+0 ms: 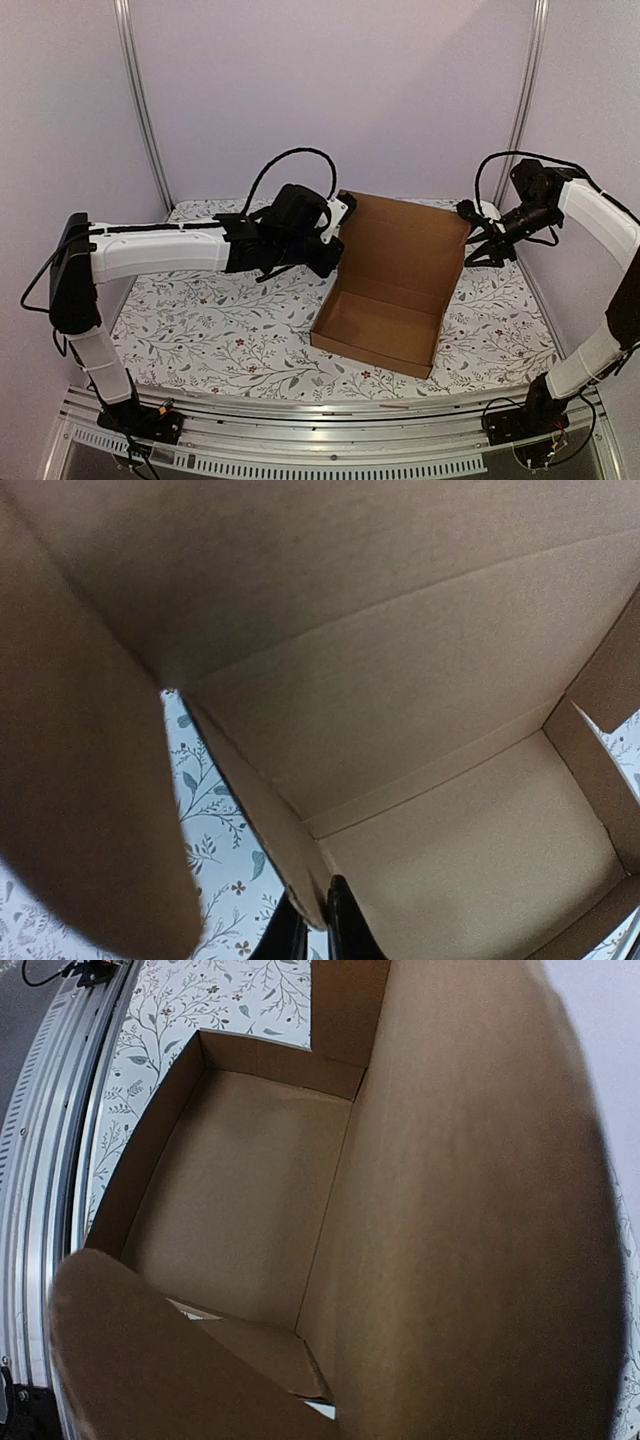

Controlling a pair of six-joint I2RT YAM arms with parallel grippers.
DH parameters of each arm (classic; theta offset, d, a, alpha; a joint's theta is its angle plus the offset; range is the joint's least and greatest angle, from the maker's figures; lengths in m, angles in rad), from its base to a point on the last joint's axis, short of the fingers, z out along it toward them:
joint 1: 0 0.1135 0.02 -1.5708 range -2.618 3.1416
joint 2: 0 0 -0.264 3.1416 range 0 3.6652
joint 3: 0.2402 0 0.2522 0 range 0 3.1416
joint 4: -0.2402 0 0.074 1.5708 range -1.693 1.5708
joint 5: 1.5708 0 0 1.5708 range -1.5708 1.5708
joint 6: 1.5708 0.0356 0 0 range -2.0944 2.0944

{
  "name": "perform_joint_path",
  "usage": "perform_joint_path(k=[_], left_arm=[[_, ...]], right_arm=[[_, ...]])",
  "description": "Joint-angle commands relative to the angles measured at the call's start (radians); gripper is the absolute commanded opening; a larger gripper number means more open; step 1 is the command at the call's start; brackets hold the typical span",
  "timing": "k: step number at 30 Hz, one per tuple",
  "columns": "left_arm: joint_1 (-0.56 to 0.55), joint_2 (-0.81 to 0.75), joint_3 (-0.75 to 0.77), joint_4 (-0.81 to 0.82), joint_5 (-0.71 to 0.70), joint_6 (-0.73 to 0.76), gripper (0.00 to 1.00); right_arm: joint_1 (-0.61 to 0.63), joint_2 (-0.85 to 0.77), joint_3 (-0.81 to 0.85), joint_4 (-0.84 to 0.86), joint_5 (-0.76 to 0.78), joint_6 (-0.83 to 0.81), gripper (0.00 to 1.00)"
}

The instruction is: Fold the paper box

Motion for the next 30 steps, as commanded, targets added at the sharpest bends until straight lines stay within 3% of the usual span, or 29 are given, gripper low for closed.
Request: perform_joint_path(k=[1, 12, 30], left_arm=[[0.022, 0.050, 0.062, -0.003, 0.007, 0.039, 0.06], [0.024, 0.029, -0.026, 0.061, 0.014, -0.049, 0.00], [-0.061, -0.026, -0.234, 0.185, -0.053, -0.159, 0.00]], right_arm=[[0.004, 0.002, -0.015, 0.082, -0.011, 0.053, 0.55], [0.022, -0.137, -0.163, 0.195, -0.029, 0.110, 0.52], [0.059, -0.280, -0.257, 0.104, 0.012, 0.035, 0.54]])
